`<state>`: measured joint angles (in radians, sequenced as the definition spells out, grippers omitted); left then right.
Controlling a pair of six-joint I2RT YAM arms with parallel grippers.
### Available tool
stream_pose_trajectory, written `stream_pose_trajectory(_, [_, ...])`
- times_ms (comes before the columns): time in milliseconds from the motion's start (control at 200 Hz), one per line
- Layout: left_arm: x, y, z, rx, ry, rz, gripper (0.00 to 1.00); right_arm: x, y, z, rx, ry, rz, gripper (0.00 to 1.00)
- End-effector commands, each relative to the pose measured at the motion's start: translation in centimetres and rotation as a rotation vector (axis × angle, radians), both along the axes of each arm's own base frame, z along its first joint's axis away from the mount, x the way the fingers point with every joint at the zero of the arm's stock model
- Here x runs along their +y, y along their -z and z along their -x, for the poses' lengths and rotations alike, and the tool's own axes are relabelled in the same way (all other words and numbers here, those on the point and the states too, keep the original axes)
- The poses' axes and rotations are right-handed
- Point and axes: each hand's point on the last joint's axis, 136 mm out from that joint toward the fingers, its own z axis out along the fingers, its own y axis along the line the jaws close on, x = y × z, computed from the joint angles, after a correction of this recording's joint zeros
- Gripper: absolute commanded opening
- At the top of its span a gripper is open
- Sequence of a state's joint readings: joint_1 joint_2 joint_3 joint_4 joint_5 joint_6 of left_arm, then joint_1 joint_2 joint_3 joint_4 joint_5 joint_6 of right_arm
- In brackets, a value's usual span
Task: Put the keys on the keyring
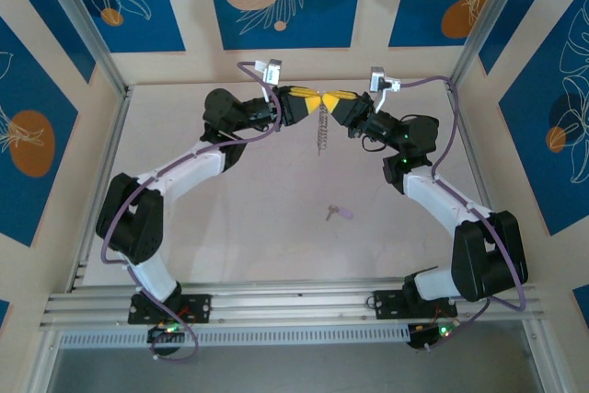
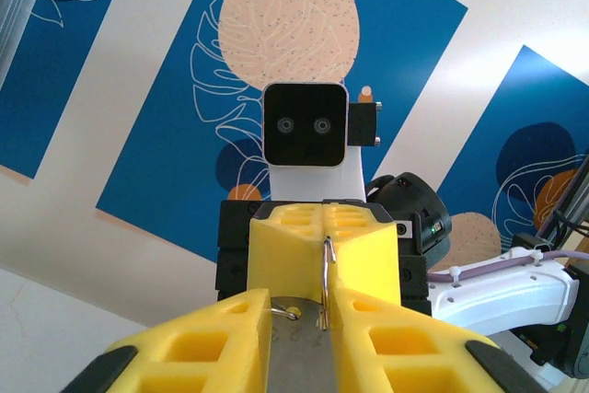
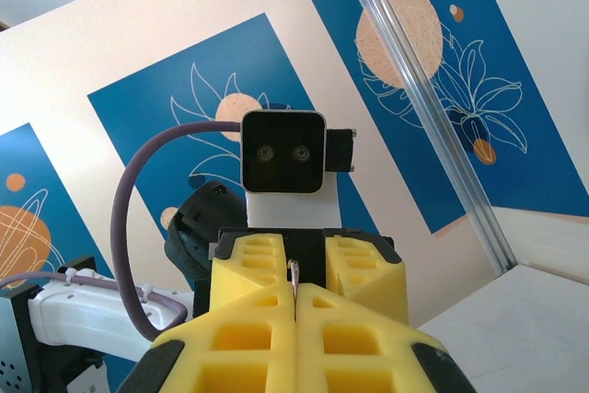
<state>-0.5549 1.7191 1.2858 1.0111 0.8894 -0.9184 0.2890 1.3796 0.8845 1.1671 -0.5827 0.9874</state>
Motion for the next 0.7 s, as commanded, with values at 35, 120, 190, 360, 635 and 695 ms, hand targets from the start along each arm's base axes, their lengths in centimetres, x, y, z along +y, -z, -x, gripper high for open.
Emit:
stream_pose_trajectory(35, [-0.12,-1.90,0.51,-0.061,0.008,0.048,0.24,-0.20,-1.95,0.84,-0.073,0.010,-0.025,0.00])
stream_pose_trajectory(120, [-0.06,-2.02,0.50,-0.065,0.005,0.053,0.27,-0.17,-1.92,0.88,-0.073,0.009,-0.023,0.00])
stream_pose_trajectory(190, [-0.02,-2.05,0.45,-0.066,0.001,0.056,0.29,-0.16,-1.90,0.87,-0.073,0.010,-0.022,0.00])
stream_pose_trajectory(360, [0.07,-2.17,0.35,-0.066,-0.008,0.064,0.30,-0.17,-1.80,0.88,-0.072,0.011,-0.021,0.00])
stream_pose_trajectory(635, [-0.06,-2.20,0.21,-0.065,-0.010,0.071,0.25,-0.23,-1.67,1.00,-0.070,0.013,-0.017,0.00])
stream_pose_trajectory(695, [-0.16,-2.15,0.31,-0.067,-0.003,0.069,0.20,-0.23,-1.75,1.01,-0.072,0.014,-0.018,0.00])
